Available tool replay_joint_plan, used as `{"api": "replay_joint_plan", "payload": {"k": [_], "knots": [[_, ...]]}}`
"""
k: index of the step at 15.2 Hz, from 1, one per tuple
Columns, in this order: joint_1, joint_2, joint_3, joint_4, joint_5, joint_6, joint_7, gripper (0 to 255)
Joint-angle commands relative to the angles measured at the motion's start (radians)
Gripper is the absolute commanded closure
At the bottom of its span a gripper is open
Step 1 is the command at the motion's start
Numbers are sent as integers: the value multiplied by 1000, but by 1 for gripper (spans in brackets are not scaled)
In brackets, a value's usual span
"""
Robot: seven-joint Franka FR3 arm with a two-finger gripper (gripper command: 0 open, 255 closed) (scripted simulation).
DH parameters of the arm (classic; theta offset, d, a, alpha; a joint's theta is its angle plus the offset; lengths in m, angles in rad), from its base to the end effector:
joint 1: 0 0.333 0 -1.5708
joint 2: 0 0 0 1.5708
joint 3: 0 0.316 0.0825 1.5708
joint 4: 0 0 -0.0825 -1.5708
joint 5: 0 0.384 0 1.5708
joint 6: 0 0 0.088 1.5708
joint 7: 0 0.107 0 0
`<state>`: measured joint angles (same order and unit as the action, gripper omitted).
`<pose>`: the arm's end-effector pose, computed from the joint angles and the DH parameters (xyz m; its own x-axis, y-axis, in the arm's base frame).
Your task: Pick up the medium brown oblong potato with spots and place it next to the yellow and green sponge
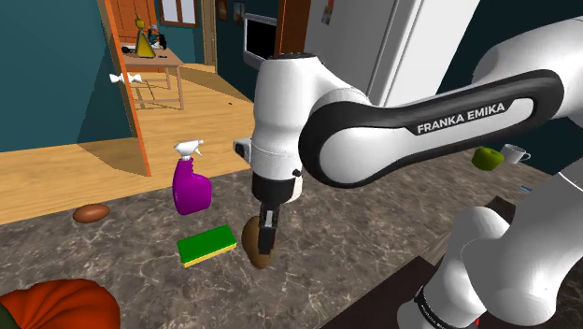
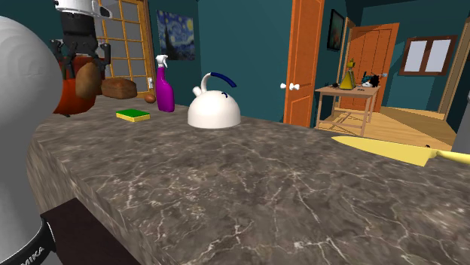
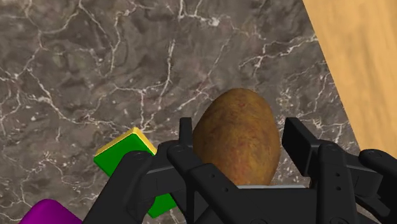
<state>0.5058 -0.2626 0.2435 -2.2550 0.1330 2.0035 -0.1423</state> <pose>0.3372 0.3310 0.4679 0.6764 0.7364 0.0120 0.7357 -0.6749 -0.0572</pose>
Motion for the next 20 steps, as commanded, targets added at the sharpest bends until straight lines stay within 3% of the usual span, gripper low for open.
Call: {"api": "replay_joint_plan", "payload": {"k": [1, 8, 20], "knots": [[16, 42, 33, 42, -2, 4, 53, 255], [73, 226, 135, 239, -57, -2, 242, 255], [78, 284, 139, 135, -76, 156, 250, 255]]}}
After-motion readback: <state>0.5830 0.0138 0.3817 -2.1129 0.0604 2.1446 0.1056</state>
